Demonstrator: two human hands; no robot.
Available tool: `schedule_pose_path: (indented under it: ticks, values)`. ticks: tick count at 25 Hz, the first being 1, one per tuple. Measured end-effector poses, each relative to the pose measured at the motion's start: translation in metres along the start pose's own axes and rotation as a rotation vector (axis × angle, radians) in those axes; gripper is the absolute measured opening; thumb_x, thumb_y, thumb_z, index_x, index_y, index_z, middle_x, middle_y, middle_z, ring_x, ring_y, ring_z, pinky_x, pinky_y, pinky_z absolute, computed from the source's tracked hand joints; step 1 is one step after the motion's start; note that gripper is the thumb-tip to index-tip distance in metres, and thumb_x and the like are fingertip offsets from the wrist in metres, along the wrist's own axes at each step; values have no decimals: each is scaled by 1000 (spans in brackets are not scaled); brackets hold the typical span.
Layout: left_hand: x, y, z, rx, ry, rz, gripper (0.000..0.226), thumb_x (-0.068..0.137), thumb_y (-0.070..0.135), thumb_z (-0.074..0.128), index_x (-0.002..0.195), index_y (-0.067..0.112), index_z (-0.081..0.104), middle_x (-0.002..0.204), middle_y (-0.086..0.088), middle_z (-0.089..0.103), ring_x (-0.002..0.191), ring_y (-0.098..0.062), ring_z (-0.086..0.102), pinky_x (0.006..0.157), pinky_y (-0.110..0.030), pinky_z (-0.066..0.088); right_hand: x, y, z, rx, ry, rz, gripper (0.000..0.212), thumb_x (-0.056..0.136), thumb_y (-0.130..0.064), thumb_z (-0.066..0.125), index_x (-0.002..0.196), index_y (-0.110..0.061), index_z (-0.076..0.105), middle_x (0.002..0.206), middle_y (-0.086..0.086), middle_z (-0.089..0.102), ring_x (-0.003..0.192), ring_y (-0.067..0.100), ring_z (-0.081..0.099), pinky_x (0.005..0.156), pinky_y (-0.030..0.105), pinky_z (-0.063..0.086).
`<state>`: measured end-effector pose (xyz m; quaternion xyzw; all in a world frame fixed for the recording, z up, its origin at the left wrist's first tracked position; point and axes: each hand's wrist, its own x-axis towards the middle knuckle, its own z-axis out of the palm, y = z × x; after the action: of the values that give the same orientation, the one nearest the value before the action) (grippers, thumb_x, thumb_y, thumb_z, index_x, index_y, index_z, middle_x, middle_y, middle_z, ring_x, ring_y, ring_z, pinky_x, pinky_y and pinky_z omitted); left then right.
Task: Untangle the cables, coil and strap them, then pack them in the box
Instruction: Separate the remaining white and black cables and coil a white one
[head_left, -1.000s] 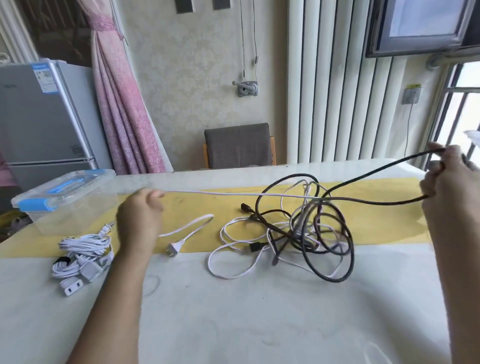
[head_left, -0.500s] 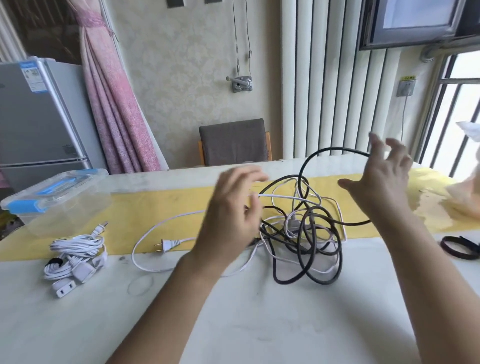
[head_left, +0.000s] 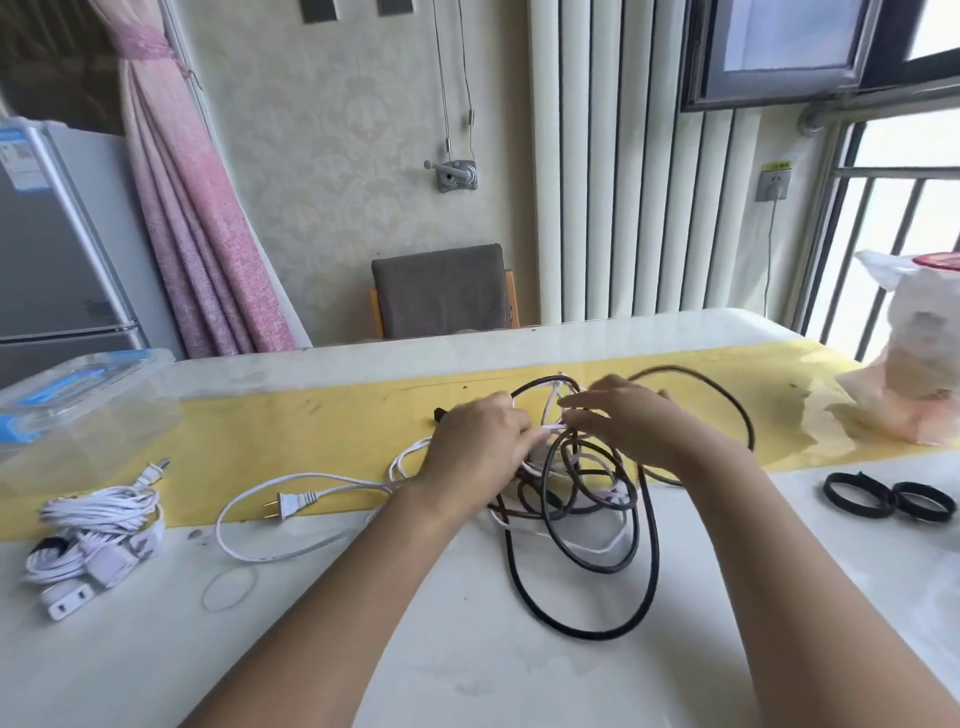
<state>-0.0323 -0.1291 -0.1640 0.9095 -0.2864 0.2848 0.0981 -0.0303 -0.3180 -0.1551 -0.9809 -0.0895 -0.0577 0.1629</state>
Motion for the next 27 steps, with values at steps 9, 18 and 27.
schedule_pose_path:
  ticks: [9,18,27]
  values:
    - [14,-70,-100,-224,613,-258,27,92,26,57,75,11,72,66,-3,56,56,-13,46,60,-26,30,0,19,-20,264,826,90,33,96,-32,53,94,-6,73,78,11,48,85,38,52,67,29,23]
    - [-57,-174,-61,-151,435,-1007,38,93,25,46,90,-1,73,94,-32,66,93,-43,59,82,-41,45,-10,14,-30,70,424,469,34,90,-37,62,83,-5,69,80,13,61,87,33,53,56,31,33]
    - [-44,-122,-67,-570,211,-863,25,89,18,39,87,15,64,94,-4,70,90,-14,64,81,-18,46,-11,-61,-12,295,352,-163,33,90,-48,55,108,-22,65,105,-5,64,100,18,53,77,26,34]
